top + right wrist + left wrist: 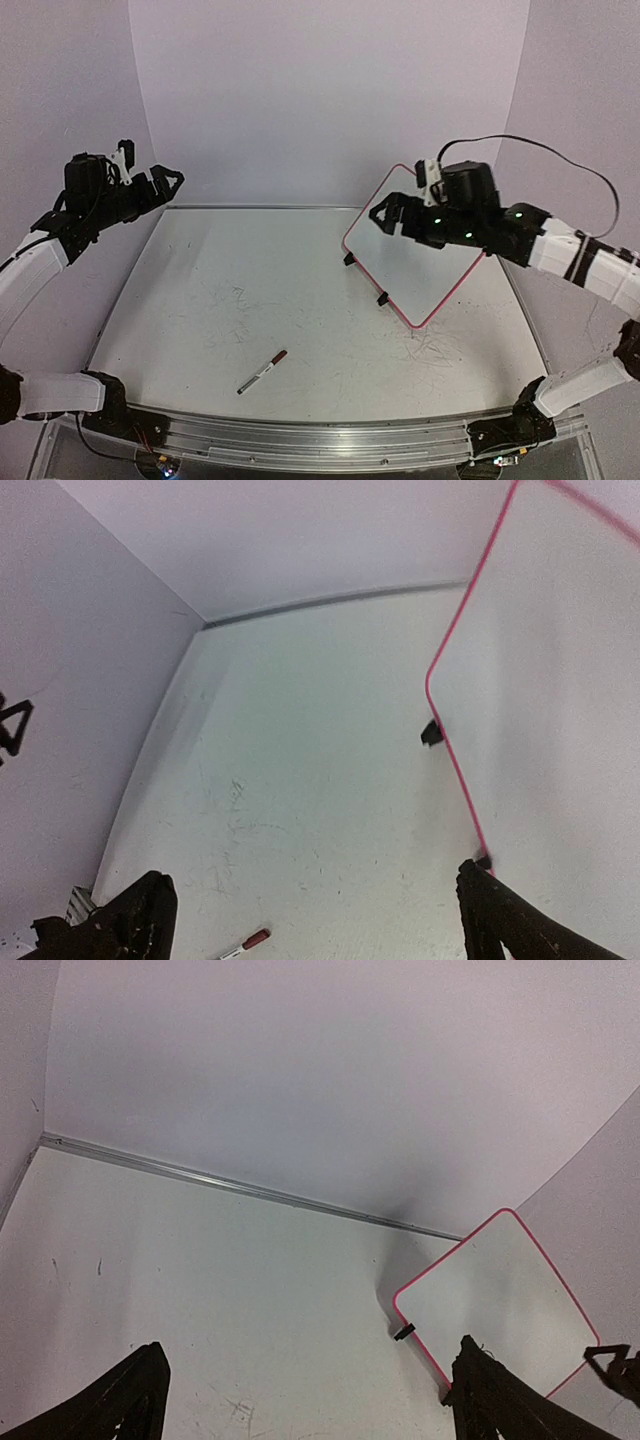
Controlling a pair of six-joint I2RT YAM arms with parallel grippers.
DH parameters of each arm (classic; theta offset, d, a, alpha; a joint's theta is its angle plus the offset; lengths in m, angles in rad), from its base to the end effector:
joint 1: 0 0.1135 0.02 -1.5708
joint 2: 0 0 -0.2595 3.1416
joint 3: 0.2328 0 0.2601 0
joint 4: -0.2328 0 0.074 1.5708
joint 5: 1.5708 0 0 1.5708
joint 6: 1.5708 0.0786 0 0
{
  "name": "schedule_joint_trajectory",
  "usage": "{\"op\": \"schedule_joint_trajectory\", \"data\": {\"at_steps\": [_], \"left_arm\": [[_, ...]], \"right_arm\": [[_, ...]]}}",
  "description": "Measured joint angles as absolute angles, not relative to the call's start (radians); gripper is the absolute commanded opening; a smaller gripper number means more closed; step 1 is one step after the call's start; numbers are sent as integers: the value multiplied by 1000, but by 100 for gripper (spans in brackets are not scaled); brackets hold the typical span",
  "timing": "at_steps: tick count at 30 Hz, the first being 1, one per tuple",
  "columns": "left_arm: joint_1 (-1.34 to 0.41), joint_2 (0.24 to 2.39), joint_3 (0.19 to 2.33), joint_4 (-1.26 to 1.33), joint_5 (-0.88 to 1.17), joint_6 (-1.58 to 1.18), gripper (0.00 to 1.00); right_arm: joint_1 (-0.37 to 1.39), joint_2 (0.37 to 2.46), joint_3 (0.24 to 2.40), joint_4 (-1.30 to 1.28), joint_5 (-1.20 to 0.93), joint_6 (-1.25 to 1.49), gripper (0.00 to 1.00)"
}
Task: Write a sentence on the whiteboard
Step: Move the whiteboard to the center of the board.
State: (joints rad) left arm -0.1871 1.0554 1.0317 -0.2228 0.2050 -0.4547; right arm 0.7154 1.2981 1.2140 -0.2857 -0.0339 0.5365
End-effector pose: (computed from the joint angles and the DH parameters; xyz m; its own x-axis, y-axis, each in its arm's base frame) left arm 0.2848 -0.0702 0.3564 -0.3806 -0.3656 -0.8494 0.2326 0.8512 -0.4705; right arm 0.2621 0.2313 0.3468 -0.5817 0.1713 -0.7951 -0.4445 0.7518 0.4871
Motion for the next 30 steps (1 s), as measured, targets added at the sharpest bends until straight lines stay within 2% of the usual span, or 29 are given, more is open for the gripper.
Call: {"op": "schedule_joint_trajectory", "data": {"at_steps": [7, 14, 16, 20, 30], "left_arm": [[-187, 1055, 1004, -239, 219, -473, 99], [-187, 1054, 982, -239, 244, -479, 99], [-187, 1052, 975, -239, 252, -481, 99], [-187, 1039, 968, -245, 264, -481, 99], [-187, 1002, 959, -245, 295, -485, 99]], "right_arm": [[873, 1608, 1223, -347, 166, 929, 98], [900, 1827, 1333, -458, 386, 1268, 97], [900, 1884, 1376, -495, 435, 1346, 93], [898, 1979, 1432, -545, 490, 1462, 78], [896, 2091, 1467, -615, 566, 1551, 70]]}}
